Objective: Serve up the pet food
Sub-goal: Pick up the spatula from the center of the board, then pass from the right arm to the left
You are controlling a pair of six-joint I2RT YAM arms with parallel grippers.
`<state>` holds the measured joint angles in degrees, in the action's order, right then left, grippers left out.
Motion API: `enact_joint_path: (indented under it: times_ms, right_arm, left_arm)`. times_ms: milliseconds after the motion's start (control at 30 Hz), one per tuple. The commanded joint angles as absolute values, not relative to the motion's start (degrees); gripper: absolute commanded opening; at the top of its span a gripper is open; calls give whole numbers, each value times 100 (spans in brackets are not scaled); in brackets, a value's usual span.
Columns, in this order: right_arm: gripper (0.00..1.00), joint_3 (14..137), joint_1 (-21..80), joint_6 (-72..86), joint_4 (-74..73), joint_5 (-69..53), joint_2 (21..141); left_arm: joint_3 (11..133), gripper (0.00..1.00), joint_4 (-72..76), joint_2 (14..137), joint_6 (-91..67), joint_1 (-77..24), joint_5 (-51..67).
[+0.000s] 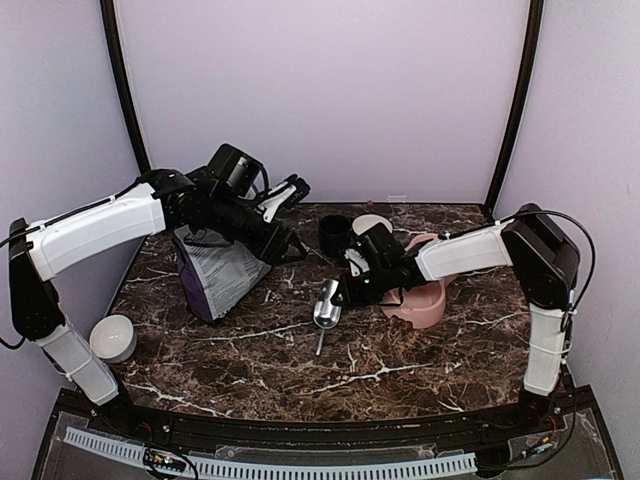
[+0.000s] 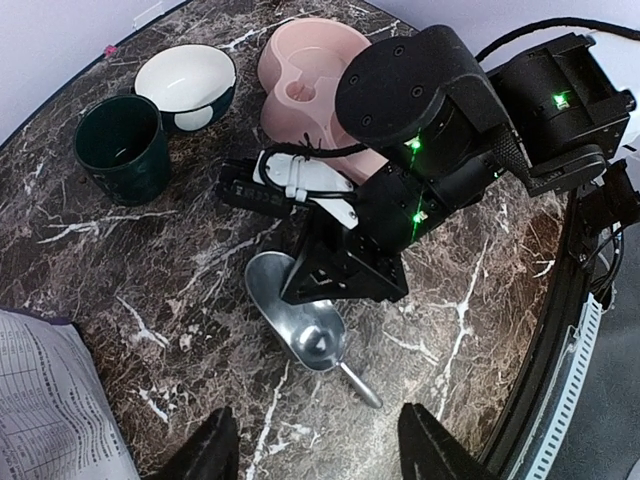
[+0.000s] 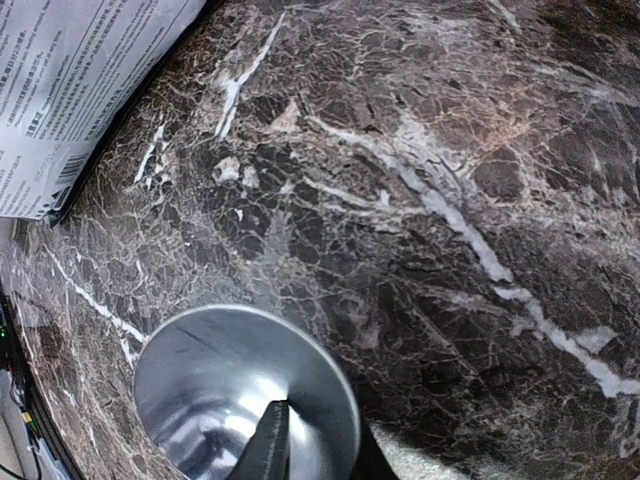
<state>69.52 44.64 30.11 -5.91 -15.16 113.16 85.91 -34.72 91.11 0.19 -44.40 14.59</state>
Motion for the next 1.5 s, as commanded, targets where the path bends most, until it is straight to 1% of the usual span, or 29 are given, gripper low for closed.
enact_joint_path:
  times_ms: [0,67,100,267,433,667,767,900,1067,1167,1267,1467]
  right_arm:
    - [7,6854,4509,3203,-88,-1512,11344]
    - [1,6834,4506,3272,-16,-1507,11337]
    - [0,6819,4501,3303,7,-1499,11323]
    - [0,6777,4460,3453,79,-1320,11094]
    - [0,6770,4233,3725,202,-1064,10571]
    - [0,6505,3779,4724,711,-604,9616]
    - [0,6557,3712,4965,711,-289,9293]
    - [0,6564,3670,5184,782,9,8893]
    - [0,6933,3669,5203,811,-94,8728]
    - [0,6968,3671,5220,867,-150,8641]
    - [0,6970,3667,5229,913,-156,8544]
    - [0,7002,3671,5246,965,-253,8464]
  left_arm:
    - [8396,56,-3153,9036,-183,-4489,1539]
    - [8360,56,-3076,9039,-229,-4500,1543]
    - [8347,56,-3041,9038,-245,-4500,1539]
    - [8328,56,-2810,9008,-345,-4518,1445]
    - [8481,57,-2629,9007,-460,-4520,1158]
    - [8670,59,-2073,8993,-843,-4519,1048]
    - [8633,62,-1697,9006,-1021,-4523,1298]
    - [8676,64,-1403,9144,-1245,-4518,1680]
    - [8760,64,-1128,9399,-1389,-4518,2307]
    - [8898,64,-1106,9648,-1477,-4520,2666]
    - [8948,62,-1052,9849,-1586,-4518,2722]
    - [8936,54,-791,10072,-1694,-4518,2948]
